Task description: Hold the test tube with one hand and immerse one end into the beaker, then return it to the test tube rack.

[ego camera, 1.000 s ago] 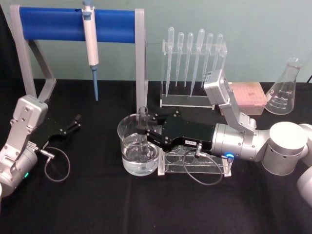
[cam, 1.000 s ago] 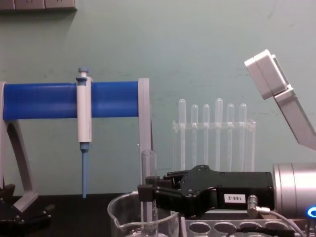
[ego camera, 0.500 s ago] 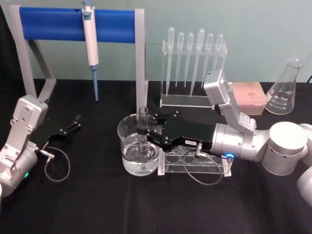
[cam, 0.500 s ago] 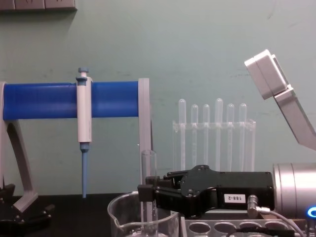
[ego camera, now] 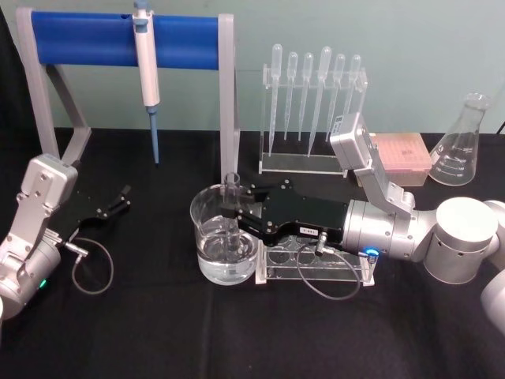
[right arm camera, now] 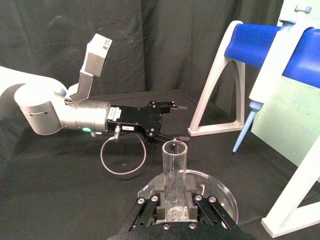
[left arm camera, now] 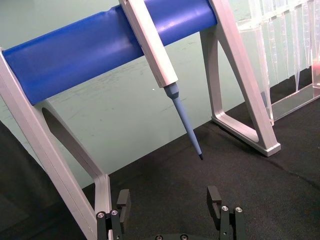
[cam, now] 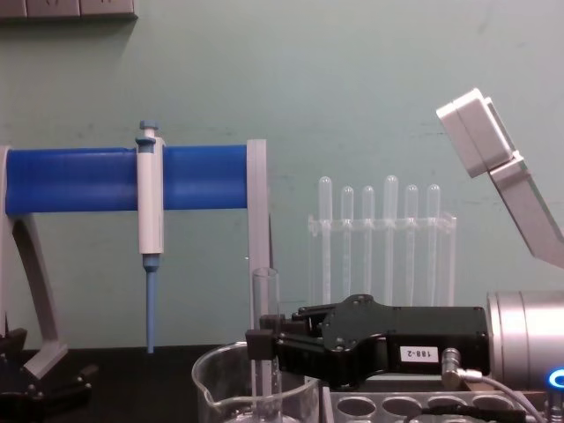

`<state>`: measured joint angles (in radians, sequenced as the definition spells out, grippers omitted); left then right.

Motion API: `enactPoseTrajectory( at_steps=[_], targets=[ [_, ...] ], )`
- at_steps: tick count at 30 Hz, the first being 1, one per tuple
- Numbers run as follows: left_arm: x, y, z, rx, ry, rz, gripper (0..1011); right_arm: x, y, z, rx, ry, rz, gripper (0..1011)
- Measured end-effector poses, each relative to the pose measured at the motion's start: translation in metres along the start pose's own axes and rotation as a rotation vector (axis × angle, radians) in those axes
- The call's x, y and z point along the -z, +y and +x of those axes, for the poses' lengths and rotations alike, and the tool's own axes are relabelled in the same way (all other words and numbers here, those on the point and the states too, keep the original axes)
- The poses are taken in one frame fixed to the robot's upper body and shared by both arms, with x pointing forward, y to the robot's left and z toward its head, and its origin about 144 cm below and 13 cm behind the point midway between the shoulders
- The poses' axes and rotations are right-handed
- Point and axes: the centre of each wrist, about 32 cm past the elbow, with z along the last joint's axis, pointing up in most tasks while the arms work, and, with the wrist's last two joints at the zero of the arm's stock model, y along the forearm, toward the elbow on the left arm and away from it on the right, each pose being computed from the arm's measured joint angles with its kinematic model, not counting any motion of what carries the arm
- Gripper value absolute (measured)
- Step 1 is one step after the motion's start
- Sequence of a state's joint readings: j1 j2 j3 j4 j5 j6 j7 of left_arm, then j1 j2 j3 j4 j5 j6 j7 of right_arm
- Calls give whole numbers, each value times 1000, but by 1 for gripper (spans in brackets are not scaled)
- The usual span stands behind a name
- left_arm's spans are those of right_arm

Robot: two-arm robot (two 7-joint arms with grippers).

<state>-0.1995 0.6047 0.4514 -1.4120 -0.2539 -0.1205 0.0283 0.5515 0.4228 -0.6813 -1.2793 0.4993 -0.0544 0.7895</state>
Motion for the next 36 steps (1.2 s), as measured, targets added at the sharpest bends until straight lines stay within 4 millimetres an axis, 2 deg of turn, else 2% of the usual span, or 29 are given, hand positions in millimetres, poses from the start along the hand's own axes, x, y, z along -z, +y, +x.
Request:
enactPoseTrajectory(
  at_steps=[36],
  targets=[
    [0, 0, 0, 0, 0, 0, 1000, 0, 0, 0, 0, 0, 0, 233]
  ],
)
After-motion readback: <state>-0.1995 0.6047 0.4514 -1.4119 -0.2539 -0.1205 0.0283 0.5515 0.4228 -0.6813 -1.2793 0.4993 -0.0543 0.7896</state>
